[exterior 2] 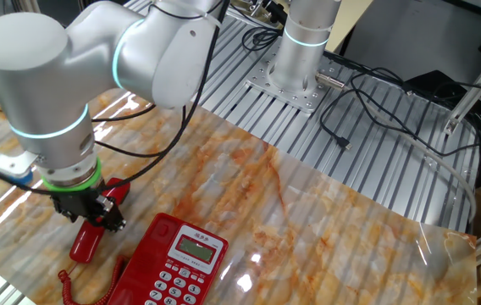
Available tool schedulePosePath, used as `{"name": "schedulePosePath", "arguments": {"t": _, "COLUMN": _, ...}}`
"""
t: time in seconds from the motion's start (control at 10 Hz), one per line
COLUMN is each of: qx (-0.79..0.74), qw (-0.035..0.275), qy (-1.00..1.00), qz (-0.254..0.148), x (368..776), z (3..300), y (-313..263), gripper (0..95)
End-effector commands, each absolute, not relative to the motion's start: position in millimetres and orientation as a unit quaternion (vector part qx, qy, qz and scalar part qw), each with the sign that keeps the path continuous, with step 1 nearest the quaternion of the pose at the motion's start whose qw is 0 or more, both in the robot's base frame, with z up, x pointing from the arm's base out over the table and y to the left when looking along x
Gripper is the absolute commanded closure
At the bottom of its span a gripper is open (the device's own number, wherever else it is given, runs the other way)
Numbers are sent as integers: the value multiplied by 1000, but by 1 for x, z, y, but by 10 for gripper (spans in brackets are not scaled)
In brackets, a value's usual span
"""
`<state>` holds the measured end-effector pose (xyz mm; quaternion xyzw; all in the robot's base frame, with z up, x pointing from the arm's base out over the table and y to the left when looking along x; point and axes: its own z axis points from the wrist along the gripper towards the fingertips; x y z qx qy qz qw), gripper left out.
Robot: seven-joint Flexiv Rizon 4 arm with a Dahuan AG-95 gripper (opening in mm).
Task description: Place the handset of the telephone on the corresponding phone cradle
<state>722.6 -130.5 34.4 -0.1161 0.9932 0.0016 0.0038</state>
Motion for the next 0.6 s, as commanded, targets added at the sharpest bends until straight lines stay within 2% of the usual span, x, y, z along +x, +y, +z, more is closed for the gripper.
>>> {"name": "schedulePosePath", "arguments": {"t": 0.1, "qx": -121, "qw": 5, "qy": 993, "qz": -6, "x": 719, "z": 33, "y": -131, "gripper": 190}}
{"name": "schedulePosePath", "arguments": {"t": 0.6, "qx": -121, "qw": 5, "qy": 993, "qz": -2, "x": 723, "z": 6, "y": -134, "gripper": 190}}
